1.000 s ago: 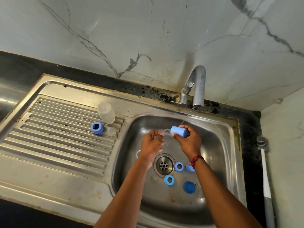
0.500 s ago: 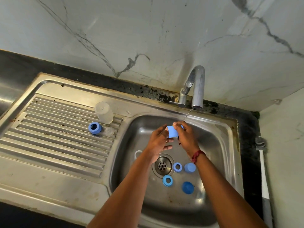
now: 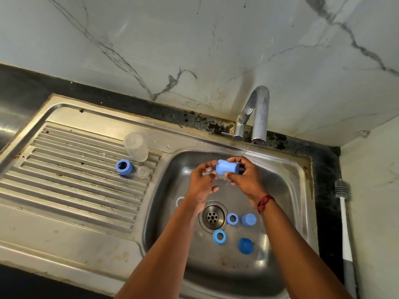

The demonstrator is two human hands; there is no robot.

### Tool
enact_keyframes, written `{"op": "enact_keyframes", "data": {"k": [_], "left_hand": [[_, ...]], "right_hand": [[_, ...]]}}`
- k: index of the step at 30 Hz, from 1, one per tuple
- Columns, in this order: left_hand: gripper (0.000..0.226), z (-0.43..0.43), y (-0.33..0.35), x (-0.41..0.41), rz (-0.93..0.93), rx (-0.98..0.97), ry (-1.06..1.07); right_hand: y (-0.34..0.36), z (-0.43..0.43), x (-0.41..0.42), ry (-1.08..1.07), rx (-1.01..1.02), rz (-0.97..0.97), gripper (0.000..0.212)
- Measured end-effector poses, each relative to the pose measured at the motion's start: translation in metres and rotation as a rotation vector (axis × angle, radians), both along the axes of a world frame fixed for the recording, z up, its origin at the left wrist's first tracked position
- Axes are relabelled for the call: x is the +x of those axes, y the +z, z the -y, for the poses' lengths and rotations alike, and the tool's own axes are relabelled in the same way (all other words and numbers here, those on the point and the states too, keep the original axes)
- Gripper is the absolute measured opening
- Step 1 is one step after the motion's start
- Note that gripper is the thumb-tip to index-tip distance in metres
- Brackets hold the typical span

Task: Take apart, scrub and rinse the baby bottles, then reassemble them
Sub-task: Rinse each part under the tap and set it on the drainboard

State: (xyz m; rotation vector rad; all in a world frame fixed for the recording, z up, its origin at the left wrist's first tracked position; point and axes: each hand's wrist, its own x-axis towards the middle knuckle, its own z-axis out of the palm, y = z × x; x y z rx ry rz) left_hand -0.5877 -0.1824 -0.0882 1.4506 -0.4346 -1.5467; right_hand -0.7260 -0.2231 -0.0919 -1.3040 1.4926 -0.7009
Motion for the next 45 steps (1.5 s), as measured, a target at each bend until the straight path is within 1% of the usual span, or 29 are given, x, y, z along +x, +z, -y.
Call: {"op": "enact_keyframes", "data": {"k": [2, 5, 9, 13, 16, 18, 20, 21, 24, 25, 27, 29, 32, 35, 36, 40, 43, 44, 45], "left_hand": [[0.041, 0.001, -0.001, -0.001, 0.058, 0.012, 0.034], [0.041, -0.002, -0.003, -0.002, 0.117, 0.049, 0.038], [0.03, -0.01, -0.003, -0.002, 0.101, 0.081, 0.025], [0.026, -0.018, -0.004, -0.001, 0.079, 0.103, 0.009], [0.023, -0.021, -0.002, 0.0, 0.072, 0.101, 0.019], [0.023, -0.023, -0.001, 0.0, 0.067, 0.1, 0.028], [0.023, -0.026, -0.001, 0.0, 0.065, 0.102, 0.034], [0.022, -0.028, -0.001, -0.001, 0.062, 0.103, 0.038], [0.018, -0.032, -0.001, 0.0, 0.067, 0.114, 0.045], [0.018, -0.033, -0.001, 0.0, 0.072, 0.119, 0.044], [0.018, -0.035, -0.002, 0.001, 0.077, 0.127, 0.048], [0.017, -0.035, -0.002, 0.003, 0.077, 0.124, 0.059], [0.017, -0.032, -0.001, 0.005, 0.073, 0.116, 0.07], [0.019, -0.03, 0.002, 0.006, 0.062, 0.102, 0.082], [0.02, -0.03, 0.003, 0.006, 0.067, 0.096, 0.085], [0.02, -0.028, 0.006, 0.007, 0.088, 0.083, 0.086], [0.019, -0.029, 0.007, 0.008, 0.096, 0.083, 0.081], [0.02, -0.029, 0.007, 0.008, 0.098, 0.082, 0.078], [0.02, -0.03, 0.007, 0.008, 0.099, 0.078, 0.076]], "right_hand": [[0.0, -0.001, -0.007, 0.004, -0.101, -0.087, 0.044], [0.003, -0.003, -0.008, -0.011, -0.14, -0.152, 0.046], [0.008, -0.006, -0.006, -0.089, -0.192, -0.229, 0.049], [0.001, -0.011, -0.003, -0.059, -0.233, -0.309, 0.053], [0.001, -0.013, -0.004, -0.064, -0.308, -0.42, 0.046], [0.002, -0.015, -0.005, -0.027, -0.339, -0.495, 0.045], [0.002, -0.015, -0.002, 0.032, -0.349, -0.557, 0.05], [0.001, -0.015, 0.0, 0.053, -0.344, -0.557, 0.053], [0.002, -0.011, 0.007, 0.088, -0.306, -0.431, 0.059], [0.001, -0.011, 0.008, 0.095, -0.306, -0.417, 0.06], [0.0, -0.013, 0.009, 0.052, -0.318, -0.413, 0.06], [-0.001, -0.015, 0.009, -0.001, -0.322, -0.391, 0.058], [0.004, -0.018, 0.013, 0.02, -0.337, -0.355, 0.05], [0.005, -0.014, 0.01, -0.171, -0.333, -0.338, 0.046], [0.004, -0.015, 0.009, -0.2, -0.312, -0.337, 0.046], [0.0, -0.019, 0.01, -0.101, -0.264, -0.294, 0.047], [-0.002, -0.016, 0.009, -0.242, -0.275, -0.297, 0.044], [-0.002, -0.017, 0.008, -0.261, -0.26, -0.31, 0.044], [-0.003, -0.019, 0.009, -0.231, -0.244, -0.315, 0.043]]}}
